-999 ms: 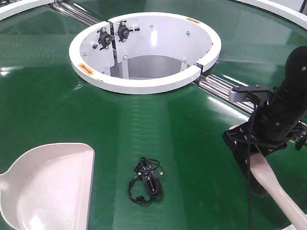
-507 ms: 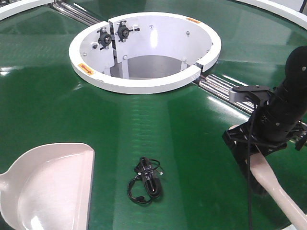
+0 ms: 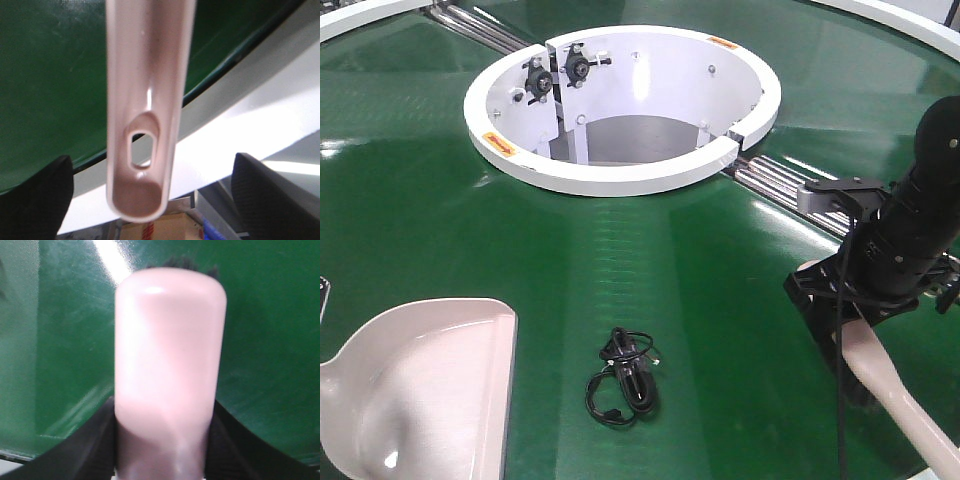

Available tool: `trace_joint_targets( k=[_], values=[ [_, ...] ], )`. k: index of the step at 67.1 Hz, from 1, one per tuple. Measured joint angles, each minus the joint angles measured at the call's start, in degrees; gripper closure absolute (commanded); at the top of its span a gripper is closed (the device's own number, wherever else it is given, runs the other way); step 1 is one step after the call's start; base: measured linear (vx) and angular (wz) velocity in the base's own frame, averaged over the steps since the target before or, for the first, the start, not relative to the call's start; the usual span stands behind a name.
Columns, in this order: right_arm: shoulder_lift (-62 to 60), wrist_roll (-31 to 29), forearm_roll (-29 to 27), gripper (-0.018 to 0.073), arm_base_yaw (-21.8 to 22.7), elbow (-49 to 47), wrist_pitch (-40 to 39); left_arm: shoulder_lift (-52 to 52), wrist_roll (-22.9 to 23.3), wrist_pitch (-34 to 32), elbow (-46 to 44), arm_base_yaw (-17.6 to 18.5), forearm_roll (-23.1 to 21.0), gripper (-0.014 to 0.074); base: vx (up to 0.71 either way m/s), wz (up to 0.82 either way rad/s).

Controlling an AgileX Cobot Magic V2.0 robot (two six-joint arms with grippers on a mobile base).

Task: Clean and inspect green conveyor with broom and dustpan
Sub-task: 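Slide the dustpan with the left gripper toward the black cable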

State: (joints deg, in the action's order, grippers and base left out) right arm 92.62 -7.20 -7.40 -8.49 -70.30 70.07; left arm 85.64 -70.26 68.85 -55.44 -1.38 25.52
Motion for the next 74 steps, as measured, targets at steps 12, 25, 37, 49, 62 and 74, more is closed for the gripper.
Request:
trace_joint_targets(
  k=[12, 25, 37, 49, 62, 74],
  values=[
    [0.0, 0.0, 0.0, 0.0562, 0.0, 0.0, 0.0, 1.4, 0.24, -2.04, -0.06, -1.66, -1.17, 0.0008, 0.0, 0.0],
    [0.0, 0.0, 0.0, 0.0562, 0.0, 0.0, 0.0, 2.18, 0.75, -3.97, -0.11, -2.97, -1.74, 0.0062, 0.0, 0.0],
    [0.0, 0.0, 0.0, 0.0562, 0.0, 0.0, 0.0, 3.07, 0.92, -5.19, -0.1, -3.96, -2.48, 0.0207, 0.0, 0.0],
    [0.0, 0.0, 0.0, 0.0562, 0.0, 0.0, 0.0, 3.07, 0.92, -5.87, -0.1, -4.01, -2.6, 0.0434, 0.0, 0.0],
    [0.0, 0.0, 0.0, 0.0562, 0.0, 0.0, 0.0, 3.07, 0.62, -6.75, -0.1, -4.01, -2.6, 0.0622, 0.0, 0.0],
    [0.0, 0.0, 0.0, 0.0562, 0.0, 0.0, 0.0, 3.07, 0.62, -6.7, -0.1, -4.01, -2.6, 0.0621, 0.0, 0.0]
  ],
)
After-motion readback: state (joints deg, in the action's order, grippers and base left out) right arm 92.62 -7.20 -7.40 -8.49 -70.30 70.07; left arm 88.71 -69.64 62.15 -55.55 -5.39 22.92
